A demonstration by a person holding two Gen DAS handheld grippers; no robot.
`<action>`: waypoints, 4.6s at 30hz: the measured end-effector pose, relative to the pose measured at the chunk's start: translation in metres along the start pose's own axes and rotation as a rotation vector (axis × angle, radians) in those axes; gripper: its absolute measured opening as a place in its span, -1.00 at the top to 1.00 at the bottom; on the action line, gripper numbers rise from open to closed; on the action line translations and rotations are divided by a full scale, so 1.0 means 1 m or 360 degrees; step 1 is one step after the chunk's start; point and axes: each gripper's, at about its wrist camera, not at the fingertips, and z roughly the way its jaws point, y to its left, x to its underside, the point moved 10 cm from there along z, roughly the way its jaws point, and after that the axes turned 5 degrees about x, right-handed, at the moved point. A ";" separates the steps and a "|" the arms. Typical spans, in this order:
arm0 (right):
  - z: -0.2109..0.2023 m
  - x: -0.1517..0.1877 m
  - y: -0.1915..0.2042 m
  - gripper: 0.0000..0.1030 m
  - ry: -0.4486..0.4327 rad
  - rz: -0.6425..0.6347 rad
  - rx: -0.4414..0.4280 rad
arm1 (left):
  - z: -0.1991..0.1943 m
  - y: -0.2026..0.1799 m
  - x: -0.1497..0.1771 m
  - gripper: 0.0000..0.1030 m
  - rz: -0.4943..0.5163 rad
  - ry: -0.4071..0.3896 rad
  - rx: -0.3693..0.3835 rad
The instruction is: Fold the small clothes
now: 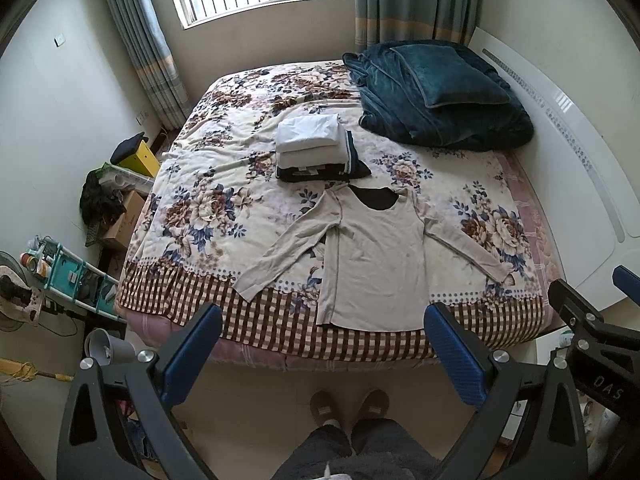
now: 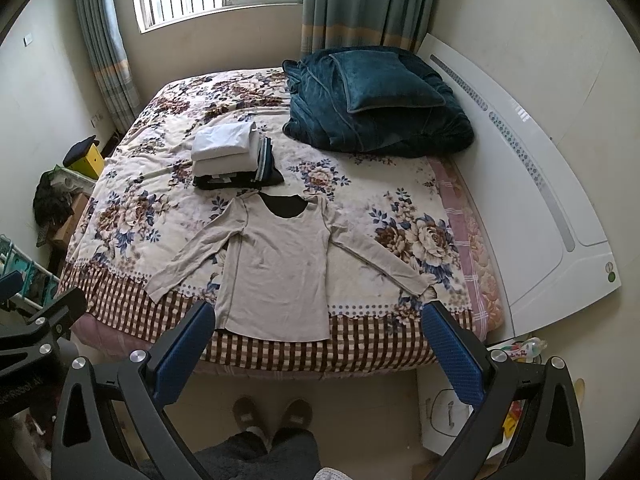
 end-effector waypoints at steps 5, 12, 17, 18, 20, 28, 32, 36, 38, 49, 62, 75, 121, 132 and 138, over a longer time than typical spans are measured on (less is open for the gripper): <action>-0.003 -0.003 -0.001 -1.00 -0.0001 0.0002 -0.0004 | -0.002 0.000 -0.003 -0.99 0.0002 -0.0003 0.0003; -0.007 -0.004 0.000 -1.00 -0.0008 0.0005 -0.0002 | -0.007 -0.001 -0.008 -0.99 0.0007 -0.0008 0.0004; -0.009 -0.007 0.001 -1.00 -0.0021 0.0007 -0.0003 | -0.006 -0.002 -0.007 -0.99 0.0005 -0.0012 0.0001; -0.010 -0.008 0.001 -1.00 -0.0022 0.0005 -0.0005 | -0.007 -0.002 -0.007 -0.99 0.0007 -0.0011 -0.0001; -0.012 -0.008 0.003 -1.00 -0.0026 0.0003 -0.0005 | -0.007 -0.002 -0.008 -0.99 0.0005 -0.0013 -0.0001; -0.015 -0.008 0.006 -1.00 -0.0032 -0.0001 -0.0012 | -0.008 0.000 -0.008 -0.99 0.0008 -0.0019 0.0000; -0.015 -0.008 0.007 -1.00 -0.0035 -0.0005 -0.0014 | -0.009 0.001 -0.011 -0.99 0.0008 -0.0024 0.0002; -0.015 -0.008 0.009 -1.00 -0.0035 -0.0004 -0.0016 | -0.009 0.001 -0.011 -0.99 0.0007 -0.0024 0.0003; -0.016 -0.007 0.013 -1.00 -0.0031 -0.0008 -0.0013 | -0.010 0.001 -0.009 -0.99 0.0008 -0.0026 0.0006; 0.023 -0.004 0.010 -1.00 0.0041 0.0120 0.0050 | 0.043 0.020 -0.040 -0.99 0.0045 -0.0062 -0.0037; 0.278 0.031 -0.100 -1.00 0.0371 0.0857 0.0236 | 0.269 -0.021 -0.064 -1.00 0.0155 0.0065 -0.0072; 0.575 0.141 -0.258 -1.00 0.0781 0.1799 0.0278 | 0.513 -0.097 -0.056 -1.00 0.0186 0.0432 -0.0174; 0.740 -0.090 0.338 0.85 0.0400 0.0059 -0.0291 | 0.562 0.216 0.015 -0.99 -0.0649 0.0570 -0.0531; 0.704 -0.075 0.328 0.29 0.0533 0.0143 -0.0542 | 0.524 0.245 0.063 -0.99 -0.0988 0.0587 -0.0403; 0.683 -0.062 0.232 -0.17 0.0562 0.0246 -0.0318 | 0.518 0.261 0.124 -0.99 -0.1735 0.0589 0.0014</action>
